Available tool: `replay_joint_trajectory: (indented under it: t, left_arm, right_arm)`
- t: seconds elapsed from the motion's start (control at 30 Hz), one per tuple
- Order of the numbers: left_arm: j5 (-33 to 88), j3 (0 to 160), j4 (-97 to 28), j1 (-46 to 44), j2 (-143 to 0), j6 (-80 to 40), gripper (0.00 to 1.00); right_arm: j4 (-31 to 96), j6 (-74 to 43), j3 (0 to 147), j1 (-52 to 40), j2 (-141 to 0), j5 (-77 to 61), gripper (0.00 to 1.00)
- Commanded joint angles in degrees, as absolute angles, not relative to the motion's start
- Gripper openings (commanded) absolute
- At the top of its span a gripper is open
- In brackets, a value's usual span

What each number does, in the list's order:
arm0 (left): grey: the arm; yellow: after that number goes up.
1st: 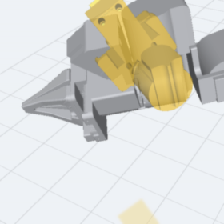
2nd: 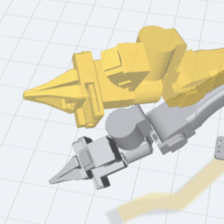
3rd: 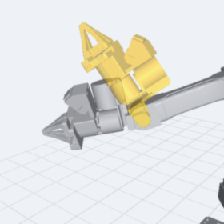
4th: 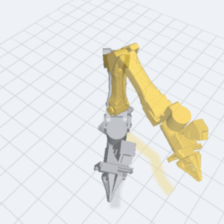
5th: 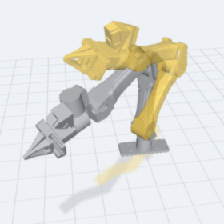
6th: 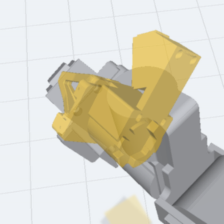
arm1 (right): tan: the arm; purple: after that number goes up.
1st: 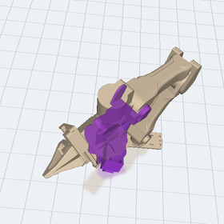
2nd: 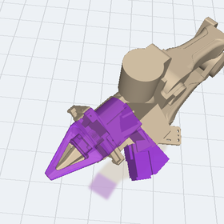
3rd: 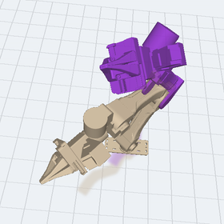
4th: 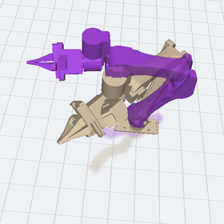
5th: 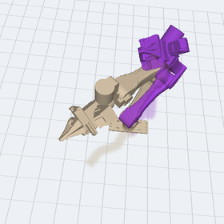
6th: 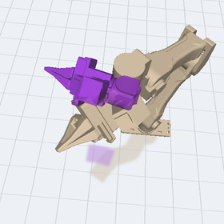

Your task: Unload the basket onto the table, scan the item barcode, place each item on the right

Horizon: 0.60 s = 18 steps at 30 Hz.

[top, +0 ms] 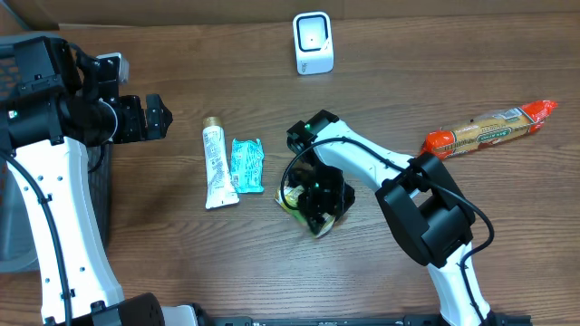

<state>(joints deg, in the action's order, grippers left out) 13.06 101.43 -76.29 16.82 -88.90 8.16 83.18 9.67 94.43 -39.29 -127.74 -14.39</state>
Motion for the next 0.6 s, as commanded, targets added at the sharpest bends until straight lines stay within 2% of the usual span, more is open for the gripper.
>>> replay_joint_trajectory:
  t: [0.0, 0.13, 0.23, 0.33, 0.43, 0.57]
  left_arm:
    - [12.91, 102.04, -76.23, 16.75, -89.25, 9.65, 1.0]
    - [12.93, 102.04, -76.23, 16.75, -89.25, 9.65, 1.0]
    - [12.93, 102.04, -76.23, 16.75, -89.25, 9.65, 1.0]
    - [12.91, 102.04, -76.23, 16.75, -89.25, 9.67, 1.0]
    - [12.91, 102.04, -76.25, 16.75, -89.25, 9.67, 1.0]
    - [12.91, 102.04, -76.25, 16.75, -89.25, 9.65, 0.99]
  right_arm:
    - [81.54, 5.43, 94.04, -36.25, -126.5, 1.78, 0.54]
    - [77.12, 4.67, 94.04, -32.71, -126.5, 13.39, 0.53]
    - [70.98, 4.69, 94.04, -29.8, -126.5, 21.1, 0.71]
    - [63.55, 4.73, 94.04, -27.44, -126.5, 26.13, 0.85]
    - [58.28, 6.48, 95.09, -25.58, -126.5, 27.66, 0.86]
    - [59.99, 3.7, 101.54, -24.99, -126.32, 27.42, 0.85]
